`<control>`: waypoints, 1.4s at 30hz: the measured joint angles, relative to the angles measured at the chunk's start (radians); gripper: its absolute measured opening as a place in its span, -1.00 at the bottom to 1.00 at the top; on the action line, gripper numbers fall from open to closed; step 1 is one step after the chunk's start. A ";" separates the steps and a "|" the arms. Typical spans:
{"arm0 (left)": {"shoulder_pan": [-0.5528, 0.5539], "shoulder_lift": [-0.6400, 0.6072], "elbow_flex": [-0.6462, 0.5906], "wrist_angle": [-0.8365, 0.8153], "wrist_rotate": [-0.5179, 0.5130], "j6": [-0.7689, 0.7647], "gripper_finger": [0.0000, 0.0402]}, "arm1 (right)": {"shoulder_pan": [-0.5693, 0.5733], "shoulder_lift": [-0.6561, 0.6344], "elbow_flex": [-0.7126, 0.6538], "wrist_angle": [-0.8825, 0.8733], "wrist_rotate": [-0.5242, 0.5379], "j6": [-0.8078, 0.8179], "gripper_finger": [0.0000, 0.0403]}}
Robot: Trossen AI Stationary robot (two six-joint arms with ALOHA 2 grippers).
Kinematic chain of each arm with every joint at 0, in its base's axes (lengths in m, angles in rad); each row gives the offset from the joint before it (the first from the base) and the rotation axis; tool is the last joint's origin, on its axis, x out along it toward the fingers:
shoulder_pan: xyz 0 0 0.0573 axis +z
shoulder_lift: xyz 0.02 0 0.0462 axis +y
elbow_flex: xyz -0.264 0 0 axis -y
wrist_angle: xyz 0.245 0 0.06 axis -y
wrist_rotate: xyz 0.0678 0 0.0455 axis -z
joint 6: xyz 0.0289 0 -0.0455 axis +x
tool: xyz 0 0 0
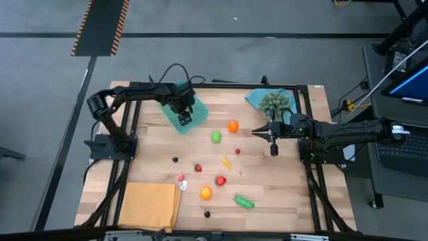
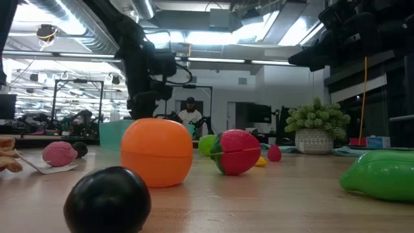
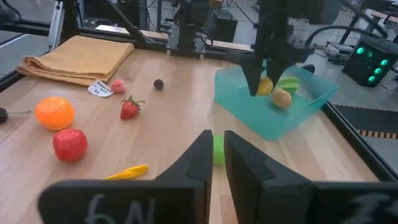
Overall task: Pick and placing Produce into tupperware
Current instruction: Put the yellow lemon into the blue bin, then put the black berry into the blue bin
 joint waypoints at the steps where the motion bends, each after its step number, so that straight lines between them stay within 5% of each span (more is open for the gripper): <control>1: -0.002 0.009 0.000 0.007 0.004 0.000 0.08 | 0.000 0.000 0.000 0.000 0.000 0.000 -0.79; 16: -0.009 0.047 0.000 0.082 0.027 0.007 0.08 | 0.000 0.000 0.000 -0.020 0.000 -0.001 -0.79; 24: -0.029 0.048 0.000 0.083 0.027 0.008 0.44 | 0.000 0.000 0.000 -0.022 0.000 -0.001 -0.79; 32: -0.025 0.041 0.000 0.082 0.027 0.011 0.50 | 0.000 0.000 0.000 -0.022 0.000 -0.001 -0.79; 42: -0.026 -0.131 0.001 0.087 0.019 0.047 0.50 | 0.000 0.000 0.000 -0.021 0.000 -0.002 -0.79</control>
